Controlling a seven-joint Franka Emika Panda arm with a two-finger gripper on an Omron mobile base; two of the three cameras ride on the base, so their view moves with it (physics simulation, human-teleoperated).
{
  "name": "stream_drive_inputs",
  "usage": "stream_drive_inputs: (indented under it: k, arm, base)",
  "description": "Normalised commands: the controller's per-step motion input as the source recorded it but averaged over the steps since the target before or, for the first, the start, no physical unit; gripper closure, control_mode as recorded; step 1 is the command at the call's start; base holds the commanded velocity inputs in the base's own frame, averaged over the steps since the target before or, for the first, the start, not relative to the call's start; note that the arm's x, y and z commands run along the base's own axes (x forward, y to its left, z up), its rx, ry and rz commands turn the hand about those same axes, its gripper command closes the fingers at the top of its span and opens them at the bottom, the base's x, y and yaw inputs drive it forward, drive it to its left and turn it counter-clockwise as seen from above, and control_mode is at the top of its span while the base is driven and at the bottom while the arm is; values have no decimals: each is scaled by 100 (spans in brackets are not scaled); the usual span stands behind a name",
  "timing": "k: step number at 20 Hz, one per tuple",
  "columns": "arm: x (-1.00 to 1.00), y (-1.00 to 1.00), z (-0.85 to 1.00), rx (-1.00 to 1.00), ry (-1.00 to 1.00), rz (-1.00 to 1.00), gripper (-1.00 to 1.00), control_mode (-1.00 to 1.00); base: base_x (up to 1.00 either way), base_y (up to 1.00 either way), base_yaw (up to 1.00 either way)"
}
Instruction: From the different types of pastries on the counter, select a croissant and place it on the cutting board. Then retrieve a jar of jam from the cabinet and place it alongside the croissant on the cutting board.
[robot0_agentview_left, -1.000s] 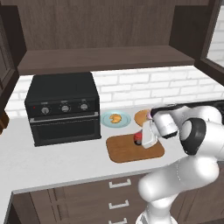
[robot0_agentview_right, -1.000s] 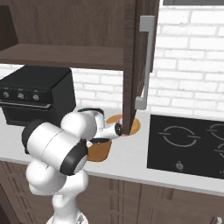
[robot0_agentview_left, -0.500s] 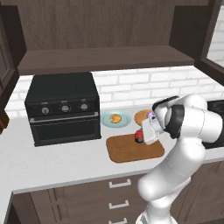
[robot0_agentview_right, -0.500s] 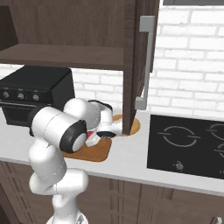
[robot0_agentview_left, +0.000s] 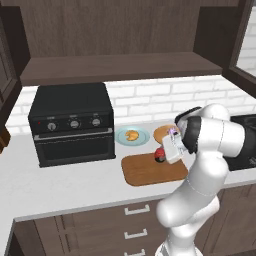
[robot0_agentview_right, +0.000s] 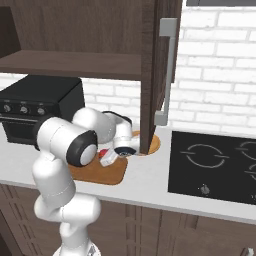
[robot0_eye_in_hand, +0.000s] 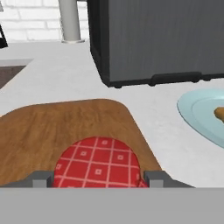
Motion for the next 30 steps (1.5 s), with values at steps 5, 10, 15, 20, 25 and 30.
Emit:
stream_drive_inputs:
  k: [5, 10, 15, 20, 25, 30]
  arm:
    - [-10, 0, 0, 0, 1, 0, -100, -100]
    - [-46, 0, -1, 0, 10, 0, -100, -100]
    - [-51, 6, -1, 0, 9, 4, -100, -100]
    - [45, 4, 48, -4, -5, -5, -100, -100]
    - [100, 11, 64, -23, -13, -28, -100, -100]
    - [-48, 90, 46, -6, -1, -23, -100, -100]
  base:
    - [0, 0, 0]
    - [0, 0, 0]
    - [0, 0, 0]
    - [0, 0, 0]
    - [0, 0, 0]
    - [0, 0, 0]
